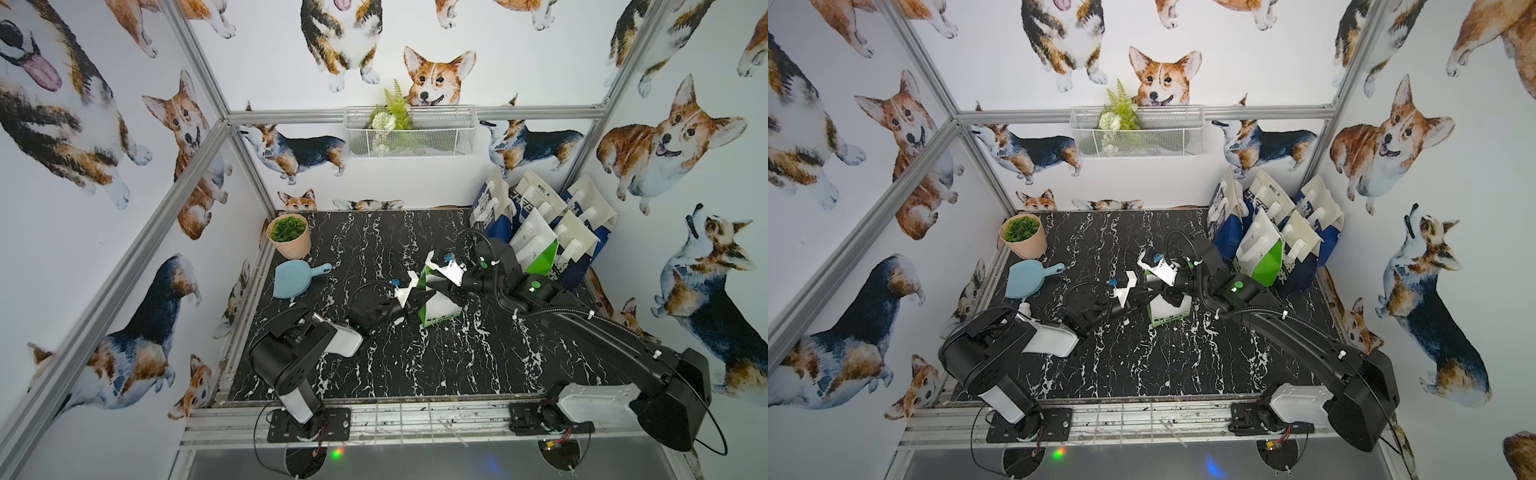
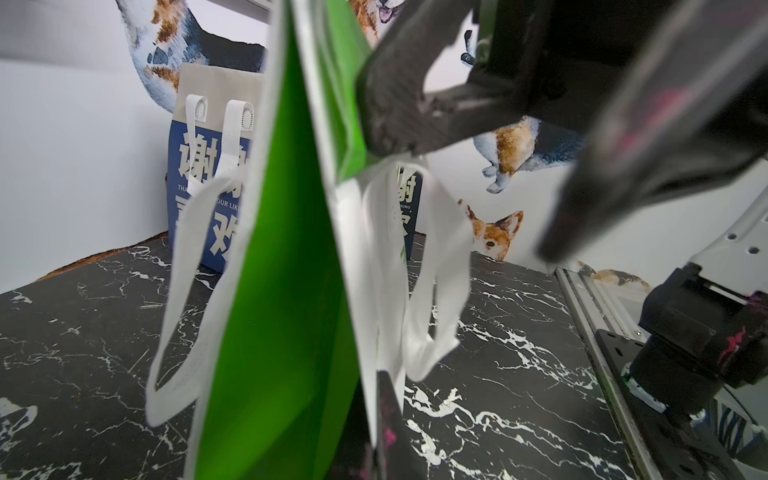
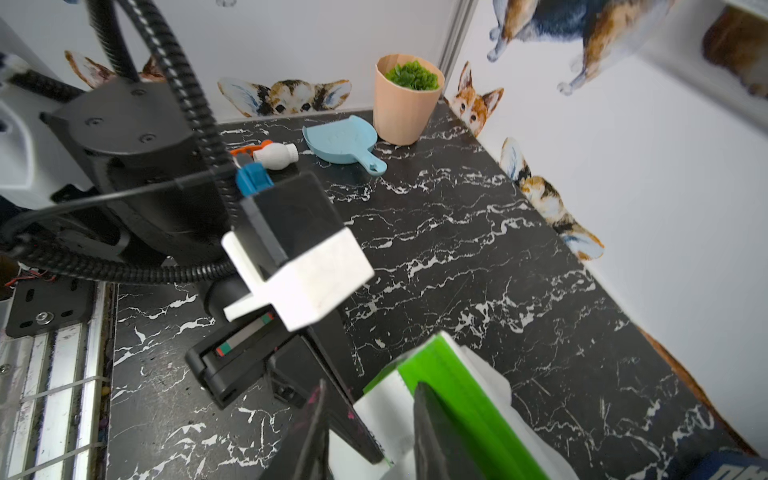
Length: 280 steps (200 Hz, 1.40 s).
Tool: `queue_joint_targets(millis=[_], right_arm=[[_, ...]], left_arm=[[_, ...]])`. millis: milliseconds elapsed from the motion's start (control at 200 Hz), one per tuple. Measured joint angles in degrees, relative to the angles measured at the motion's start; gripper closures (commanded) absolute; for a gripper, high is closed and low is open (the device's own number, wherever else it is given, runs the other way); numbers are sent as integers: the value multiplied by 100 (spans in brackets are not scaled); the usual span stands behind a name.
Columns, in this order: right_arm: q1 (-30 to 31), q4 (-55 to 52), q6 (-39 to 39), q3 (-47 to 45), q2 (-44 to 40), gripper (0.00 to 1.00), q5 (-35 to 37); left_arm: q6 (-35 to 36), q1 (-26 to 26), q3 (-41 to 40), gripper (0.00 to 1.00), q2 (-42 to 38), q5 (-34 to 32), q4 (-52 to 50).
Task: Open the takeout bag
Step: Open the takeout bag at the center of the board.
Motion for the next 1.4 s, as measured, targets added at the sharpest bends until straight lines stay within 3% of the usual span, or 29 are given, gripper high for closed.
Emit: queue_joint_targets(millis=[175,255,380,756,931,1276,1401], right_arm=[[136,592,-461,-442,-417,58,304],[243,964,-734,-726,-542,47,542],[400,1294,-1239,-1016,-551,46,988],[732,2699,-2229,-1676,-476,52,2096],[787,3130,-2468,-1672,-326,53,2304],[916,3451,-2833,-1620,-140,68,2636],[916,3541,-2872,-1620,-98,69,2699]], left_arm=[[24,-57,-42,100,-11,-92,24],[39,-66,-76,100,-11,-170,63],[87,-133,-116,100,-87,-310,22],[291,-243,-188,100,-361,-614,-232],[315,-254,-190,100,-380,-638,-271],[339,-293,-188,100,-396,-682,-317],[341,-293,-188,100,-396,-693,-317]])
